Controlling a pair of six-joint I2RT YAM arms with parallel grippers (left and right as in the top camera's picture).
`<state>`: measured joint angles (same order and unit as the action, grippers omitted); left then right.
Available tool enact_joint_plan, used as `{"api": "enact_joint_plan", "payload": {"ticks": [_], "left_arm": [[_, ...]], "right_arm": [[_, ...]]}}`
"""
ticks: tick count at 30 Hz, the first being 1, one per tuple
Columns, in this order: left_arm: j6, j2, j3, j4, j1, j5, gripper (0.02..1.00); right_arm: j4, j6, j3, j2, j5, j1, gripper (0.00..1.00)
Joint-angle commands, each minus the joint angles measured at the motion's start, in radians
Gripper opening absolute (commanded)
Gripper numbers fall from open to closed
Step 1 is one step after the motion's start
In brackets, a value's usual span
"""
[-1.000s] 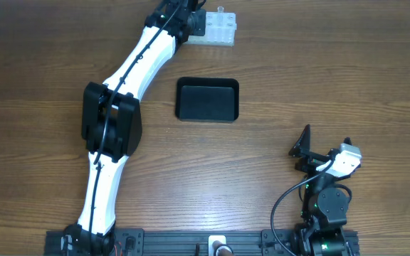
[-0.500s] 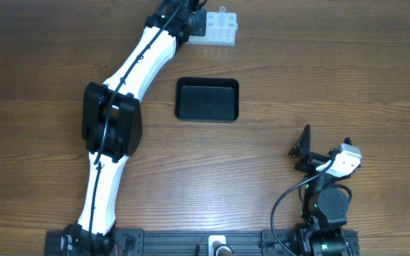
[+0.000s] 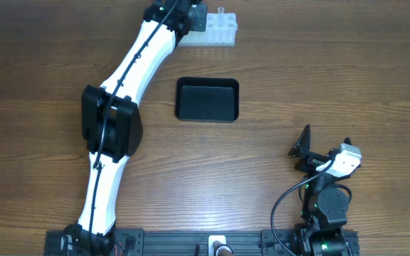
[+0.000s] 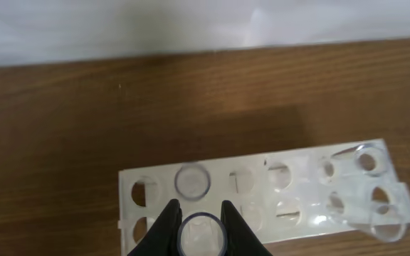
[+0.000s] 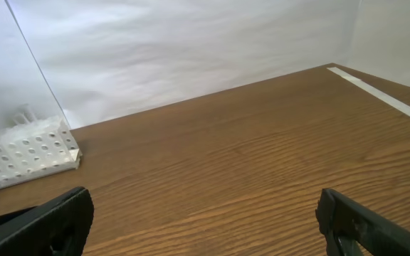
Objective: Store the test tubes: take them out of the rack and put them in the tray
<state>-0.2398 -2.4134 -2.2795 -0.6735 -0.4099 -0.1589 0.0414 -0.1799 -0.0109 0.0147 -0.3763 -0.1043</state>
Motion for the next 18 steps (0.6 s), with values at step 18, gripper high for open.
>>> {"api": "enact_joint_plan", "payload": {"ticks": [18], "left_arm": [[-0.004, 0.207, -0.032, -0.103, -0.044, -0.045, 0.036]], "right_arm": [[0.003, 0.001, 0.006, -0.01, 0.002, 0.006, 0.991]]}}
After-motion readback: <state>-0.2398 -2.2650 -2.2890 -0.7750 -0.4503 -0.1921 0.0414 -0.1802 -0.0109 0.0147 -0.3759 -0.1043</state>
